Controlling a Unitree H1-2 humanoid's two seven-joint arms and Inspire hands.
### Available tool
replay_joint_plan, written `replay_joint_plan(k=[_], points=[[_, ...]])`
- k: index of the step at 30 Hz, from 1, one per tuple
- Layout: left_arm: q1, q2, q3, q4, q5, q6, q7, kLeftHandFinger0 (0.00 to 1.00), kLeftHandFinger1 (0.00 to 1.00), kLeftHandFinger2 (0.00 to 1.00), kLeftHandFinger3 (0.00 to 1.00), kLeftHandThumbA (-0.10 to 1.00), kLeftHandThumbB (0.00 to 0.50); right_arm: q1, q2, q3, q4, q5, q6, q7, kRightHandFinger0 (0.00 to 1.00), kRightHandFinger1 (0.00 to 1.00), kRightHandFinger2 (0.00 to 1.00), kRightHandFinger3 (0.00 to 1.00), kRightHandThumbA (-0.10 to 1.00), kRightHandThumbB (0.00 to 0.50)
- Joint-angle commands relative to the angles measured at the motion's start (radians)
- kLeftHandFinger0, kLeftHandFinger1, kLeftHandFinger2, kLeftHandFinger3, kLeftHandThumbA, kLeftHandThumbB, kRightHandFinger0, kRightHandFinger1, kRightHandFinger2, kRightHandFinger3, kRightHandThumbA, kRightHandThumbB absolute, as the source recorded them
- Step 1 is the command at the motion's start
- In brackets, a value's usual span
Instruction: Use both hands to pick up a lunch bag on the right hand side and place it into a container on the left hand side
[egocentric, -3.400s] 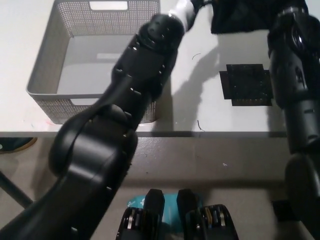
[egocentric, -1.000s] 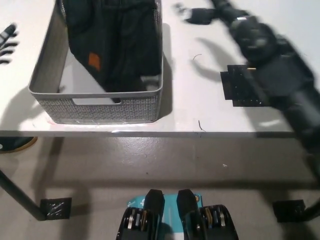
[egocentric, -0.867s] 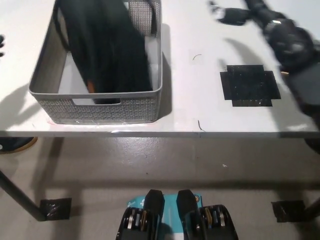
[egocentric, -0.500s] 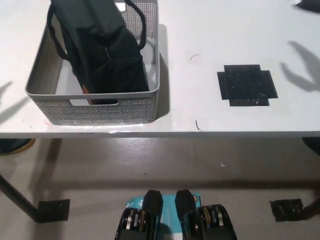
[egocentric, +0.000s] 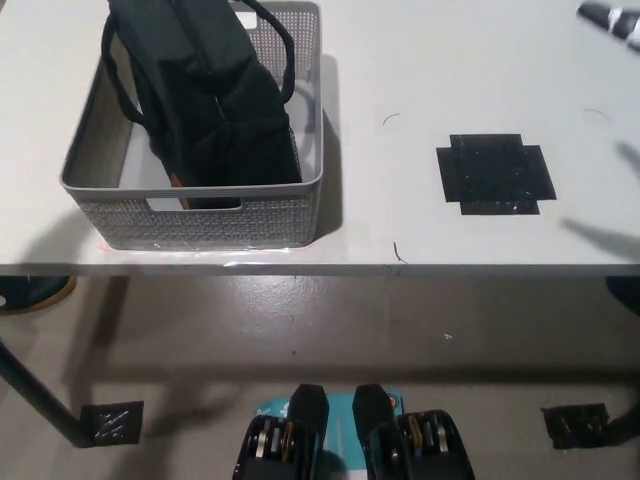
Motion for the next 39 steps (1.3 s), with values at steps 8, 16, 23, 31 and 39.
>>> replay_joint_plan(k=[8,16,23,31,39], points=[[0.314,-0.404,0.100,-0.306,-0.166,-0.238,0.127,1.00,1.00,1.00,1.00,1.00,0.271,0.418,0.222,-0.067,-0.409,0.254,-0.174,-0.006,1.00,1.00,1.00,1.00,1.00,0.170],[0.491,-0.517,0.016,-0.245,-0.088,-0.318,0.104,1.00,1.00,1.00,1.00,1.00,0.300,0.642,0.302,-0.018,-0.204,0.247,-0.356,0.081,1.00,1.00,1.00,1.00,1.00,0.208],[0.541,-0.573,-0.066,-0.098,-0.006,-0.448,0.107,1.00,1.00,1.00,1.00,1.00,0.268,0.704,0.405,0.071,0.008,0.241,-0.376,0.096,1.00,1.00,1.00,1.00,1.00,0.212],[0.477,-0.610,-0.153,0.312,0.138,-0.654,0.164,1.00,1.00,1.00,1.00,1.00,0.183,0.645,0.527,0.117,0.378,0.202,-0.450,0.088,1.00,1.00,1.00,1.00,1.00,0.127],[0.428,-0.608,-0.204,0.464,0.187,-0.709,0.192,1.00,1.00,1.00,1.00,1.00,0.214,0.588,0.564,0.146,0.496,0.141,-0.514,0.067,1.00,1.00,1.00,1.00,1.00,0.147]])
